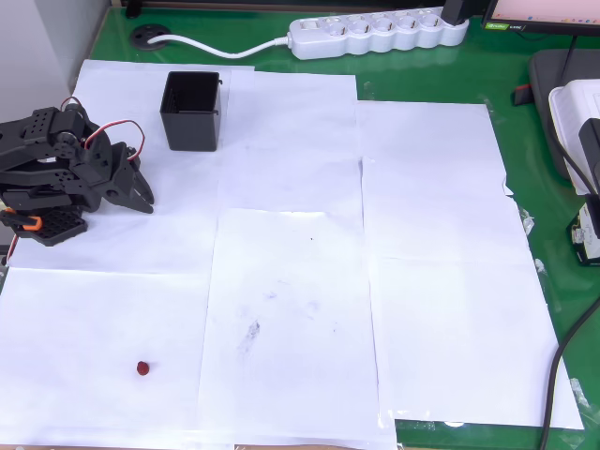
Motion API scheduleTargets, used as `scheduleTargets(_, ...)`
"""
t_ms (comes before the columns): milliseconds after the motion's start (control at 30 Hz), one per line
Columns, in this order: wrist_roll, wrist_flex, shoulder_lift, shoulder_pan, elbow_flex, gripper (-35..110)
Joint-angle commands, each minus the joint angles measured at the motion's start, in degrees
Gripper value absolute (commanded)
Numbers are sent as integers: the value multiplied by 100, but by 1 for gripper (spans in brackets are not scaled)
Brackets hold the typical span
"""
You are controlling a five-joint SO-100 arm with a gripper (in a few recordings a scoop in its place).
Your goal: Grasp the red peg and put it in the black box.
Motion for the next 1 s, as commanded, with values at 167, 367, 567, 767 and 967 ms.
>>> scheduleTargets(167, -62, 422, -88, 149, 70, 0)
scheduleTargets(367, -62, 422, -114, -202, 70, 0)
scheduleTargets(567, -62, 422, -114, -88, 70, 0)
scheduleTargets(767, -105, 422, -167, 272, 62, 1)
scheduleTargets(967, -439, 404, -167, 431, 62, 0)
